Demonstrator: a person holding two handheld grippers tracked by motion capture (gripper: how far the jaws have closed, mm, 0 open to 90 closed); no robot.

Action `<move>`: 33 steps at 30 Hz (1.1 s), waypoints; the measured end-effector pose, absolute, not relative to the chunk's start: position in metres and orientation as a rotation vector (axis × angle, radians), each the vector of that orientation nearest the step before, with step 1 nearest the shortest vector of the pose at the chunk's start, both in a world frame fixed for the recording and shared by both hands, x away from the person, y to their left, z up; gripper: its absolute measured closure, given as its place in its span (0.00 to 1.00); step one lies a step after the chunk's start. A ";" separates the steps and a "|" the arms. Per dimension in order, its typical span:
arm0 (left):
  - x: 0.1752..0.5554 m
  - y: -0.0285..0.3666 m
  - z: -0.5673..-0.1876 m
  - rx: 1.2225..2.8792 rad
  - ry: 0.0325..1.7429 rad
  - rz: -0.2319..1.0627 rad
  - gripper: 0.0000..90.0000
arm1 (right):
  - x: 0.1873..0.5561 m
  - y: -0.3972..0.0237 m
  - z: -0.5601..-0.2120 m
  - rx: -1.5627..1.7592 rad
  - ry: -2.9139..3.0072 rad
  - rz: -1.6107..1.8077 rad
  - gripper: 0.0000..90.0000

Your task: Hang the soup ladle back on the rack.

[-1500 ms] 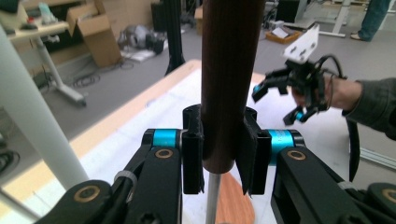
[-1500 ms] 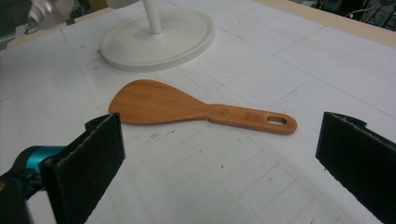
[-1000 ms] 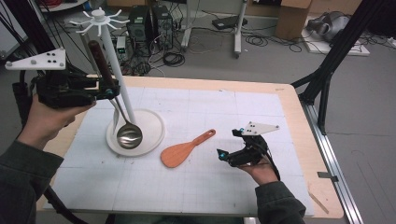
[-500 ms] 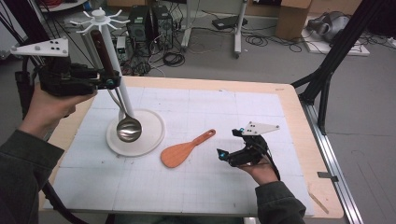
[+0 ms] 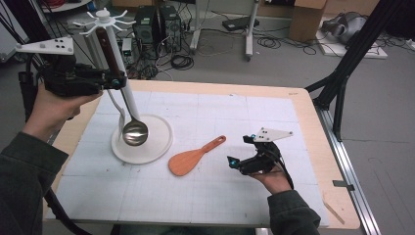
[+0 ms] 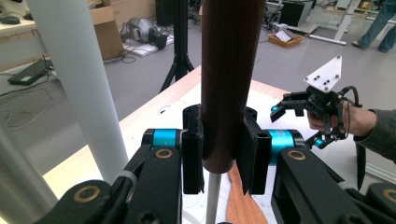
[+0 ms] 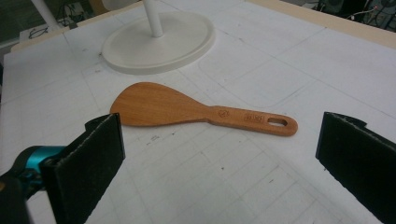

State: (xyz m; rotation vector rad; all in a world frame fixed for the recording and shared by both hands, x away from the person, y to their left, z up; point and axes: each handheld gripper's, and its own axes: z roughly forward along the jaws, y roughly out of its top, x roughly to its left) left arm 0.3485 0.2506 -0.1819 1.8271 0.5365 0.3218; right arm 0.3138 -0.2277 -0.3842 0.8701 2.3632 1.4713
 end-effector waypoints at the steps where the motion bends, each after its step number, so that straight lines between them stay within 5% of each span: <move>1: 0.349 0.251 -0.182 1.831 0.539 0.323 0.82 | 0.314 -0.228 -0.384 0.869 2.365 1.470 0.00; 33: 0.359 0.261 -0.187 1.803 0.607 0.353 0.75 | 0.314 -0.227 -0.387 0.875 2.374 1.475 0.00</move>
